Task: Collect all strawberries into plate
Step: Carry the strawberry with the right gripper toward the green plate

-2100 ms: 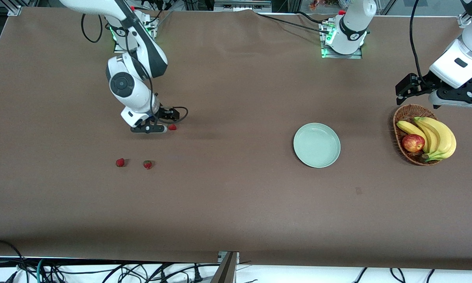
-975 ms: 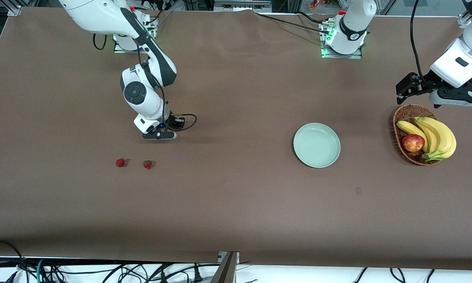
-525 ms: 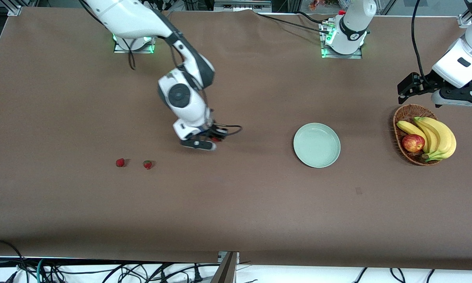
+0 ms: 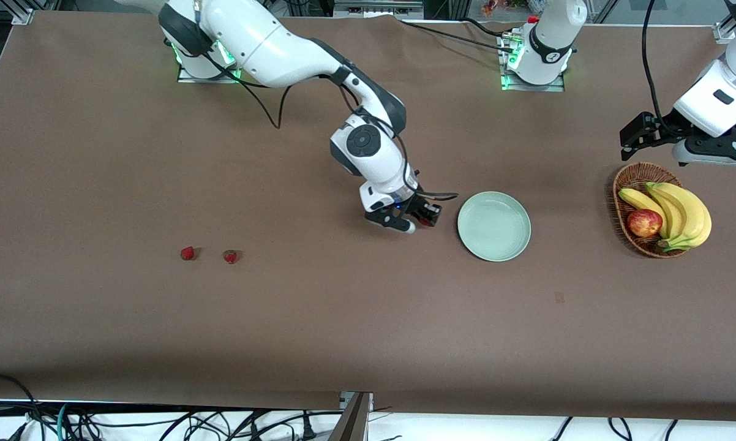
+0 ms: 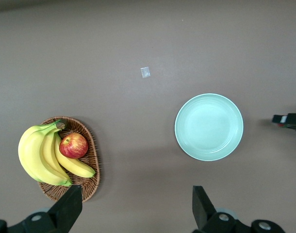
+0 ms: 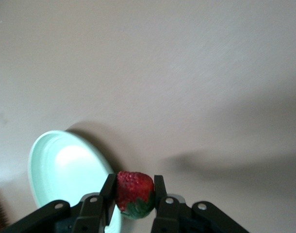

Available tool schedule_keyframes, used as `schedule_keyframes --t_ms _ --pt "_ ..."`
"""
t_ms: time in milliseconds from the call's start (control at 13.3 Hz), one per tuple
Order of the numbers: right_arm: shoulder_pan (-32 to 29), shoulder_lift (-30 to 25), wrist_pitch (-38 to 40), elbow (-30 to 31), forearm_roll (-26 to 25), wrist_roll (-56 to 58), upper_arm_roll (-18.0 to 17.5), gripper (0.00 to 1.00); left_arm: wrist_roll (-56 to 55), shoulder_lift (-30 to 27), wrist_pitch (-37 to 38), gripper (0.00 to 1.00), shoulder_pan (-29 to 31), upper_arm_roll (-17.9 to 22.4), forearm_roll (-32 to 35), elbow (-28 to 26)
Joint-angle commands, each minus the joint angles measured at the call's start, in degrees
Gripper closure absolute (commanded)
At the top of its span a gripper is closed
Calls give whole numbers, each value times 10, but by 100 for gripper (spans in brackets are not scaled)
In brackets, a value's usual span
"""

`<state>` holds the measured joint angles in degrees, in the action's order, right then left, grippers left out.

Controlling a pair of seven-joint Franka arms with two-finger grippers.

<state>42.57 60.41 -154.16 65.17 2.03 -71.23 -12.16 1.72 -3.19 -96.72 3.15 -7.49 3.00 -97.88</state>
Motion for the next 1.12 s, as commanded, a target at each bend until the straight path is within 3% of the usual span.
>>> schedule_keyframes --t_ms 0,300,450,750,825,900,975,1050 --pt "15 19 -11 -34 3 -16 2 99 8 10 14 0 1 -3 14 21" --pt "19 21 -6 -28 -5 -17 6 98 8 10 14 0 2 -3 14 21" --pt "19 18 -1 -7 -42 -12 25 98 8 10 14 0 1 -3 14 21" --pt "14 14 100 2 -119 -8 43 98 7 10 14 0 -2 -4 12 21" --pt "15 14 100 2 -120 -8 44 78 7 10 14 0 -2 -3 10 21" --pt "14 11 102 2 -120 -8 44 38 7 10 14 0 -2 -4 9 21" --pt "11 -5 117 2 -120 -6 45 7 8 10 14 0 -2 -4 9 21" --pt "2 -25 163 0 -118 -3 44 1 8 10 15 0 -2 -4 9 20"
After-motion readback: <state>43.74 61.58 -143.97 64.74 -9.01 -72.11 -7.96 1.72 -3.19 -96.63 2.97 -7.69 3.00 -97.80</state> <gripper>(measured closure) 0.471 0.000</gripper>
